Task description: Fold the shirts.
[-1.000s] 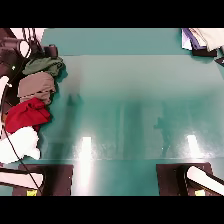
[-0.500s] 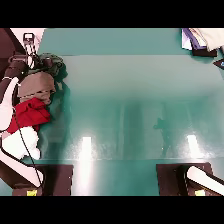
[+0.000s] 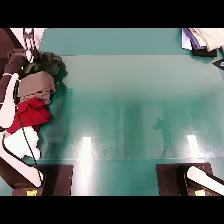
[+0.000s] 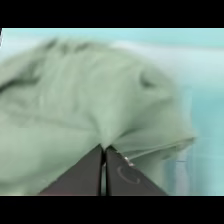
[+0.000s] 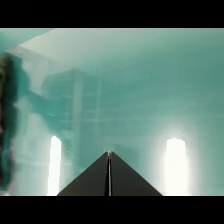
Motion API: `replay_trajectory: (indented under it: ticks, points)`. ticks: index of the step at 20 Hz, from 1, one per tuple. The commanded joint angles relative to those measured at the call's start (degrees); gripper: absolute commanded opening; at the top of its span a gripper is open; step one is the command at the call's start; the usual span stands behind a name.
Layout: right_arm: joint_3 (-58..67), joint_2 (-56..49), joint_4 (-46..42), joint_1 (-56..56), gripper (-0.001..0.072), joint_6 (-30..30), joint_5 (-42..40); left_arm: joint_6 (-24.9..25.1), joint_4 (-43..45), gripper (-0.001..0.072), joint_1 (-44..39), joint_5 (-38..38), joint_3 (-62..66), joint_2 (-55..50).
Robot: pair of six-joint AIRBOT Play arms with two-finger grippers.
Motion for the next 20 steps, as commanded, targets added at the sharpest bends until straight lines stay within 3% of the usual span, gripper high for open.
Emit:
replay_trajectory:
  ticks: [1, 4, 9, 12, 15, 17, 20]
  points:
    - [0.7, 0.0, 6.4, -0.4, 0.0016, 0.2, -1.9, 16.3, -3.1, 0.0024, -5.3, -8.3, 11.2, 4.9]
    - [5.0, 0.0, 7.0, -0.4, 0.0016, 0.1, -5.2, 28.0, -13.1, 0.0024, -11.5, -8.7, 13.9, 15.7]
    - [14.3, 0.0, 6.9, -0.4, 0.0017, 0.1, -6.5, 41.3, -38.5, 0.0024, -18.9, -17.1, 13.9, 31.8]
    - [18.8, 0.0, 7.0, -0.3, 0.0017, 0.1, -4.4, 40.9, -39.5, 0.0024, -22.0, -20.9, 11.8, 34.8]
    - [21.6, 0.0, 7.0, -0.3, 0.0017, 0.2, -1.6, 36.8, -39.5, 0.0024, -24.2, -21.0, 3.9, 33.8]
    - [22.5, 0.0, 7.1, -0.3, 0.0017, 0.3, -1.1, 34.8, -40.0, 0.0025, -25.2, -20.9, -1.2, 30.8]
    - [22.4, 0.0, 7.0, -0.3, 0.0017, 0.3, -0.2, 32.1, -47.5, 0.0026, -25.8, -22.6, -4.5, 23.2]
